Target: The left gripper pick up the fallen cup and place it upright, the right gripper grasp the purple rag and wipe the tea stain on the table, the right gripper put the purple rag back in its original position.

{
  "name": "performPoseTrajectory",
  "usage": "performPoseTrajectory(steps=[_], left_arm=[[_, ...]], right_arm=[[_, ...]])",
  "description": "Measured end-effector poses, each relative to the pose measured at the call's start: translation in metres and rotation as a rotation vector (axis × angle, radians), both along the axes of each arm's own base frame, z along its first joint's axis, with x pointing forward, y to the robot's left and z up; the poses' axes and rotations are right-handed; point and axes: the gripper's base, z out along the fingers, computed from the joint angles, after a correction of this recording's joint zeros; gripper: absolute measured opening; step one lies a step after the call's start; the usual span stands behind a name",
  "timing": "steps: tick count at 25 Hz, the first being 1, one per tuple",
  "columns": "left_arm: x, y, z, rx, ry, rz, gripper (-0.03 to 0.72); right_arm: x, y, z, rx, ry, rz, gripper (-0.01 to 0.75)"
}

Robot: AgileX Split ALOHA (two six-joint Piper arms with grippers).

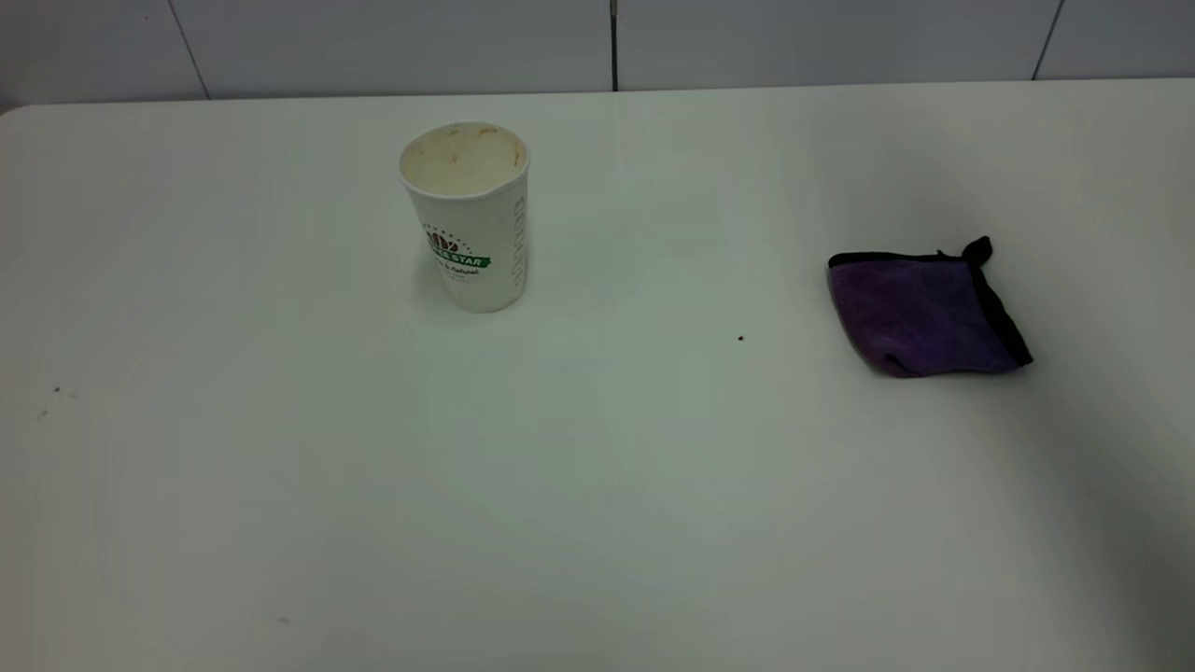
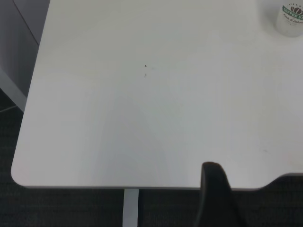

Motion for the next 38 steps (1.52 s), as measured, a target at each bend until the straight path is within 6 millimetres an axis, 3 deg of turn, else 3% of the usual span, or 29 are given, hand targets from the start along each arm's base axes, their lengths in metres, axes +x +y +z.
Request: performPoseTrajectory(steps=[3,8,16,28,32,38], left_arm=[[0.000,0.000,0.000,0.000,0.000,0.000,0.476],[0.000,0.000,0.000,0.000,0.000,0.000,0.476],[0.000,0.000,0.000,0.000,0.000,0.000,0.476],[0.000,0.000,0.000,0.000,0.000,0.000,0.476],[0.000,0.000,0.000,0.000,0.000,0.000,0.476],[0.000,0.000,0.000,0.000,0.000,0.000,0.476]], right_arm=[[-0.041,-0.008,0.004,-0.009,0.045,0.002,0.535],[-0.116,-0.023,-0.010,-0.029,0.147,0.002,0.531],[-0.215,-0.043,-0.030,-0.021,0.116,-0.008,0.531],[-0.322,-0.062,-0.015,0.093,-0.287,-0.036,0.531],[-0.348,-0.068,-0.004,0.126,-0.483,-0.045,0.531],[-0.369,-0.074,0.001,0.146,-0.625,-0.057,0.531]])
